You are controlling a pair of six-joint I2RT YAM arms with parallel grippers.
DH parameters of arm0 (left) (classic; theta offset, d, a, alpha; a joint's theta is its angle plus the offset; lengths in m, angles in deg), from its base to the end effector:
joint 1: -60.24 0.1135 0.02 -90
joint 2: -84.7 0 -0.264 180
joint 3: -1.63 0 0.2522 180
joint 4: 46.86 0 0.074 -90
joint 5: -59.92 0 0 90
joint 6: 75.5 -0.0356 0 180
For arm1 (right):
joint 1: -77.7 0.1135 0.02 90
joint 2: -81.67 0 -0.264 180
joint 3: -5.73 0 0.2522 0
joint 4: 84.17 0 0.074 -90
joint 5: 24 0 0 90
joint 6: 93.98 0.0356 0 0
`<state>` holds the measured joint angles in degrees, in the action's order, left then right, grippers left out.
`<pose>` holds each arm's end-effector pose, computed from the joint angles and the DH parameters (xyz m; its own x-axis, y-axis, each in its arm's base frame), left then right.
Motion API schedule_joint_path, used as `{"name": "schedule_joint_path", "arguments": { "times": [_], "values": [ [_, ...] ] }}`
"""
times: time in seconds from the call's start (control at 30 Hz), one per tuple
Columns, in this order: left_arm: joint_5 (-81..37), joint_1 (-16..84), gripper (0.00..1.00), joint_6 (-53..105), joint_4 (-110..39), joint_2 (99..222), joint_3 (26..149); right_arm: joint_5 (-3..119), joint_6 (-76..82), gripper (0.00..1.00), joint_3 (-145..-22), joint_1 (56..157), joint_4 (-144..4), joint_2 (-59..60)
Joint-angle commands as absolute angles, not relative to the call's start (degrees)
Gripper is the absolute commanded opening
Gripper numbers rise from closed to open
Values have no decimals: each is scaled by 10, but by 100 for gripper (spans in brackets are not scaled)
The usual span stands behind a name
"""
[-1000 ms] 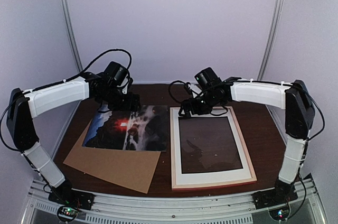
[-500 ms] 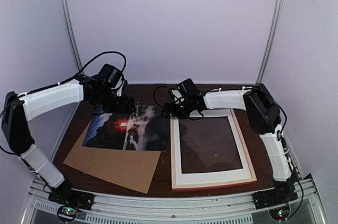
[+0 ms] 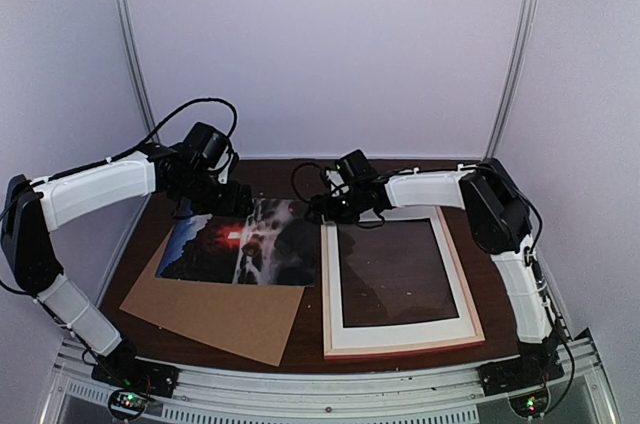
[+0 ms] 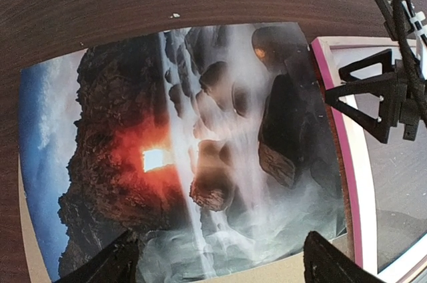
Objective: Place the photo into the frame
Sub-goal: Press the mat board onto the glass panel.
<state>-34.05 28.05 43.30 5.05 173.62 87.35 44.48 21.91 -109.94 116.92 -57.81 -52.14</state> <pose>0.2801 -0.1734 0.2735 -0.8482 -0.0340 -0.5286 0.1019 0.9688 -0.2258 0.3937 0.3382 0.1504 -0.8339 -0.1562 -0.5294 -0.4744 0.6931 0.5427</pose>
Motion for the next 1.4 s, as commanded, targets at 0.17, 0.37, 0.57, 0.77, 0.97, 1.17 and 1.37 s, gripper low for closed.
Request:
{"name": "schedule_joint_path", "arguments": {
  "times": [0.17, 0.37, 0.57, 0.77, 0.97, 1.17, 1.37],
  "values": [
    [-354, 291, 86, 419, 47, 1721, 872, 512, 222, 82, -1055, 1152, -546, -437],
    [-350, 292, 86, 420, 46, 1726, 873, 501, 237, 82, -1035, 1125, -558, -426],
    [-350, 292, 86, 420, 47, 1724, 874, 512, 239, 82, -1021, 1099, -549, -427],
    [-358, 293, 86, 414, 51, 1720, 876, 517, 236, 82, -1007, 1082, -542, -433],
    [-361, 294, 86, 414, 54, 1718, 872, 512, 234, 82, -1001, 1075, -534, -444],
    [-363, 296, 87, 413, 54, 1715, 866, 518, 232, 82, -995, 1072, -530, -450],
    [-368, 298, 87, 412, 54, 1710, 861, 516, 233, 82, -986, 1070, -527, -446]
  ]
}}
